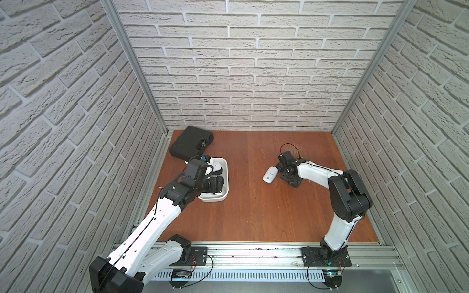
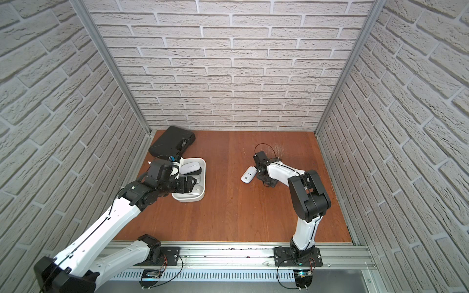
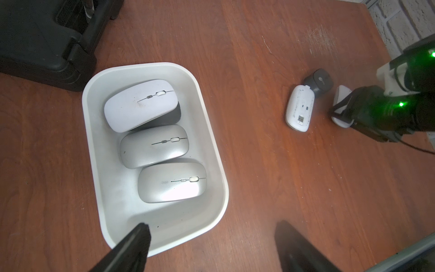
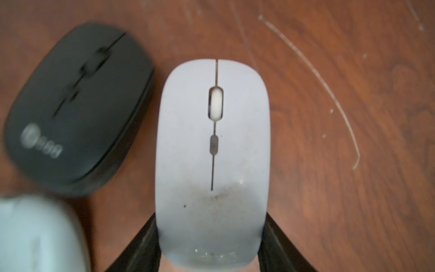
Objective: Put the mouse in the storage box
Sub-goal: Pick up the mouse from the center of the board.
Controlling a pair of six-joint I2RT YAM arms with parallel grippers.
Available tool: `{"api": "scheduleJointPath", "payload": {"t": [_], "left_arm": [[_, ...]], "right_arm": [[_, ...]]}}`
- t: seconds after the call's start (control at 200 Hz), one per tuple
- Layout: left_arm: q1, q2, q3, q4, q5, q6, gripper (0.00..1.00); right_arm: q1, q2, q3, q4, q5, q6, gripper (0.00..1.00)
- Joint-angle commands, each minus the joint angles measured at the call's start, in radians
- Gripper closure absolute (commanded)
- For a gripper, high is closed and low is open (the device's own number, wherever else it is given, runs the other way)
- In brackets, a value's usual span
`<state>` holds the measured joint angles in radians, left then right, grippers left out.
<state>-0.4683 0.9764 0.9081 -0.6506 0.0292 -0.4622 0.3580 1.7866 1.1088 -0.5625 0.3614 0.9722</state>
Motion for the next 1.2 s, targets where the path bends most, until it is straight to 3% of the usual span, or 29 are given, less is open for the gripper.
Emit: {"api": "scheduleJointPath", "payload": {"t": [0.0,0.17,0.4,0.59,0.83,1.08,1.195], "left_arm": [[-0.005,0.016,-0.017,0.058,0.031,-0.023,0.13],[0.002,0.031,-0.022,0.097,0.099,-0.045,0.13],[0.039,0.069,-0.029,0.239,0.304,-0.102,0.13],[0.034,0.149,-0.022,0.378,0.500,-0.150,0.14],[-0.052,0.273,0.027,0.424,0.520,-0.148,0.16],[-0.115,0.340,0.038,0.465,0.531,-0.163,0.24],[-0.130,0.350,0.035,0.469,0.541,-0.174,0.33]], "right_arm": [[0.073,-0.124,-0.063,0.038,0.090,-0.104,0.48],[0.172,-0.317,-0.242,0.241,0.066,-0.320,0.52],[0.219,-0.488,-0.471,0.652,-0.235,-0.674,0.57],[0.275,-0.534,-0.598,0.964,-0.502,-0.883,0.59],[0.350,-0.521,-0.636,1.135,-0.705,-1.027,0.58],[0.397,-0.511,-0.620,1.123,-0.701,-1.077,0.58],[0.401,-0.509,-0.620,1.119,-0.687,-1.086,0.58]]}}
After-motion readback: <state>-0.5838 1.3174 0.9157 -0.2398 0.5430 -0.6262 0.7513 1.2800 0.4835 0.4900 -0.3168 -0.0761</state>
